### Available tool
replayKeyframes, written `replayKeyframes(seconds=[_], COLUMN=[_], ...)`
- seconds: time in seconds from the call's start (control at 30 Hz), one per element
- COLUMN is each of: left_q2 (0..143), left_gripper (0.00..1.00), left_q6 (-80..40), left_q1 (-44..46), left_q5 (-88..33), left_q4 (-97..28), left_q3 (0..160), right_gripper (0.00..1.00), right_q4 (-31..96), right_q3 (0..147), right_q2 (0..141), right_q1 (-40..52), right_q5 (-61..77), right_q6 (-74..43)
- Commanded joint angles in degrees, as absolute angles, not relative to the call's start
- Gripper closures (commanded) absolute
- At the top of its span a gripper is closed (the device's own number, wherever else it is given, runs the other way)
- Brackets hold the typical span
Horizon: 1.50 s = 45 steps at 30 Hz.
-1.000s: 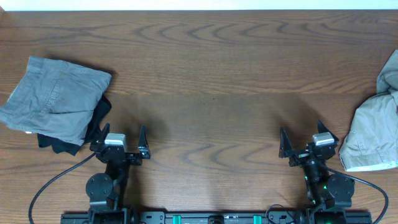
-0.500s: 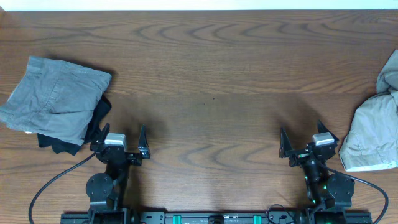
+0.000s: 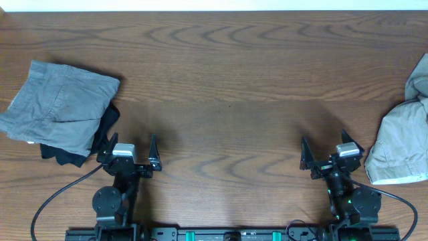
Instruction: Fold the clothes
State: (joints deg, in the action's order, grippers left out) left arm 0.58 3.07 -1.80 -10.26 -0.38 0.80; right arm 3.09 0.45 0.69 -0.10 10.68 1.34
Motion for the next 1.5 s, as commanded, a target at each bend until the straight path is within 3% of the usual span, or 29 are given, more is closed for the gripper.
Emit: replayKeyframes(seconds=[0.0,1.07,1.47], left_q2=[0.23,0.23,0.62], left_gripper=[0.02,0.02,0.02], left_q6=[3.62,3.64,-3.14], left_q1=[-1.56,-1.58,-1.56], left_q5=[-10.85,-10.85,-14.68], left_q4=[-2.92,-2.92,-4.38], left_q3=[0.23,0.23,1.74], right_gripper=[0.01,0.01,0.01], right_q4=[3.25,3.20,7.53], right_q3=[0.32,0.32,3.92], right_q2=[0.49,0.49,0.56], right_q1=[-0.58,-0.58,-0.58], right_q5=[10.55,11.27,11.33], right_q6=[2.24,2.17,-6.42])
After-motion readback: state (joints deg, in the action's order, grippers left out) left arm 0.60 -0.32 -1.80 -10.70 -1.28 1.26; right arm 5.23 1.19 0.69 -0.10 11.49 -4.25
